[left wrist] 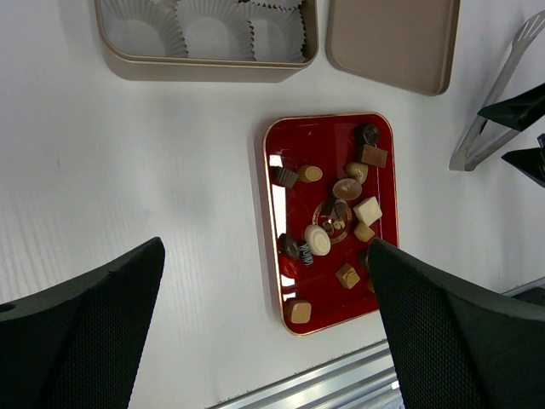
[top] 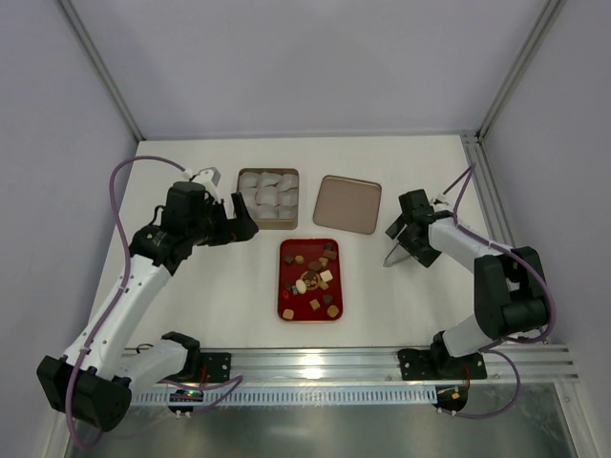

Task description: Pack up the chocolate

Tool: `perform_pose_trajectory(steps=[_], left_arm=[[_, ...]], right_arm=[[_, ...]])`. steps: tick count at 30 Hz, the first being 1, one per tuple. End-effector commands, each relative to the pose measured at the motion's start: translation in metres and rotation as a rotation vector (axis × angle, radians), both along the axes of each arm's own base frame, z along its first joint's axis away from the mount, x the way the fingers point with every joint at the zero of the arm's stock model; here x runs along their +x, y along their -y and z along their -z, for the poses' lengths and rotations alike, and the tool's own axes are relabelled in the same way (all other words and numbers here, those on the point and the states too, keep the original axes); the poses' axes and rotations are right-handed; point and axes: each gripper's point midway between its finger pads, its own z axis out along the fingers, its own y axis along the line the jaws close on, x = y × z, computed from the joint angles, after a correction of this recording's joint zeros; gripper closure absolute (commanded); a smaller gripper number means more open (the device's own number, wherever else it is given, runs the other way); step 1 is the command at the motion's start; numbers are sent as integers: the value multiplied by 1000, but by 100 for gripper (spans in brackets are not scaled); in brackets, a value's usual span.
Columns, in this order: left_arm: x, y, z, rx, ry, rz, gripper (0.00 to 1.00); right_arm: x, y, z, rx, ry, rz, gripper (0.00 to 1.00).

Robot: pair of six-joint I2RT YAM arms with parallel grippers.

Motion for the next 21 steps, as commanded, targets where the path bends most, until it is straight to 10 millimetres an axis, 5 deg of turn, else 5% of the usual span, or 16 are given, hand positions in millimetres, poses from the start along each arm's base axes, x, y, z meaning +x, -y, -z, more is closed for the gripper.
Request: perform_pose_trajectory(steps=[1, 11, 21], left_arm=[[8, 6, -13, -15, 56, 25, 0], [7, 6, -12, -17, 53, 26, 0], [3, 9, -14, -35, 55, 42, 0]], right_arm=[[30, 1, -14, -1, 84, 53, 0], [44, 7, -5, -95, -2, -18, 4], [71, 5, -12, -178, -22, -302, 25]])
